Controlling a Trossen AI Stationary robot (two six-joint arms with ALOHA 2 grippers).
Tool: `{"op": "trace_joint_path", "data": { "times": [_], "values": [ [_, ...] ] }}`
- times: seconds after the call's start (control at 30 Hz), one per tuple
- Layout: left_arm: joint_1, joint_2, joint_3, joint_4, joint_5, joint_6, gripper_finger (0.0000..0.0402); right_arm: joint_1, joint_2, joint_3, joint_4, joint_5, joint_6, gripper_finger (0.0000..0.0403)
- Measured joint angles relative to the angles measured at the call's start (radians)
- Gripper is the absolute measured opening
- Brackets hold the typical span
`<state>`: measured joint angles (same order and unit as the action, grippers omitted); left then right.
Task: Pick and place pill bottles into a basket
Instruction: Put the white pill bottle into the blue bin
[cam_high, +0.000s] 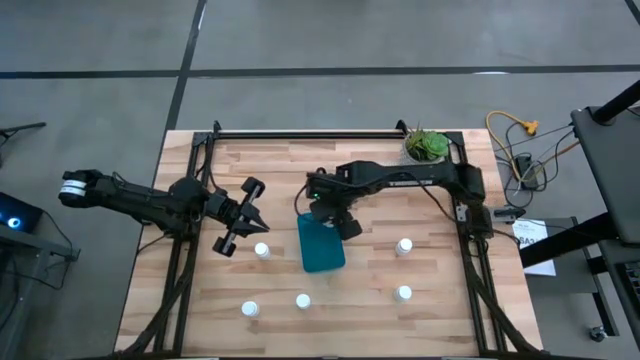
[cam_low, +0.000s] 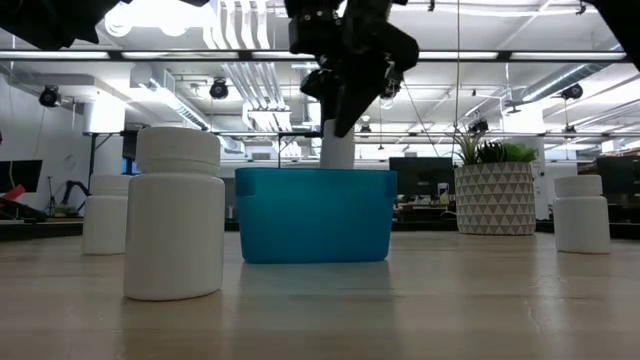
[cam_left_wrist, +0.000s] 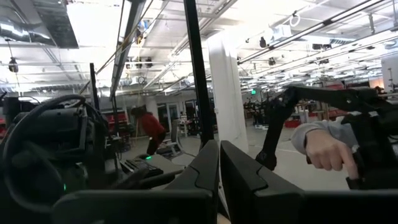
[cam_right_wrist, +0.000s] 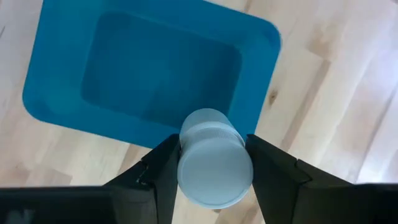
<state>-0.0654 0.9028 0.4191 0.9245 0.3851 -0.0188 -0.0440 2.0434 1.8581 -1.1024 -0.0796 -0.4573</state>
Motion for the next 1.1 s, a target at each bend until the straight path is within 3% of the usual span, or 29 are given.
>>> {"op": "trace_joint_path", "data": {
  "times": [0.27,0.6,0.77,1.1],
  "values": [
    [0.000,0.000,-0.001,-0.010,0.000,-0.001,0.0000,0.002,0.069,0.048,-0.002,-0.006,-0.027,0.0157],
    [0.000,0.000,-0.002,-0.017,0.000,0.000,0.0000,0.002,0.067,-0.046,0.092,0.006,-0.048,0.0156],
    [0.000,0.000,-0.002,-0.017,0.000,0.000,0.0000,0.002,0.069,-0.076,0.111,0.079,-0.068,0.0156],
    [0.000,0.000,-0.002,-0.018,0.000,0.000,0.0000,0.000,0.068,-0.095,0.172,0.050,-0.077,0.0156]
  ]
}}
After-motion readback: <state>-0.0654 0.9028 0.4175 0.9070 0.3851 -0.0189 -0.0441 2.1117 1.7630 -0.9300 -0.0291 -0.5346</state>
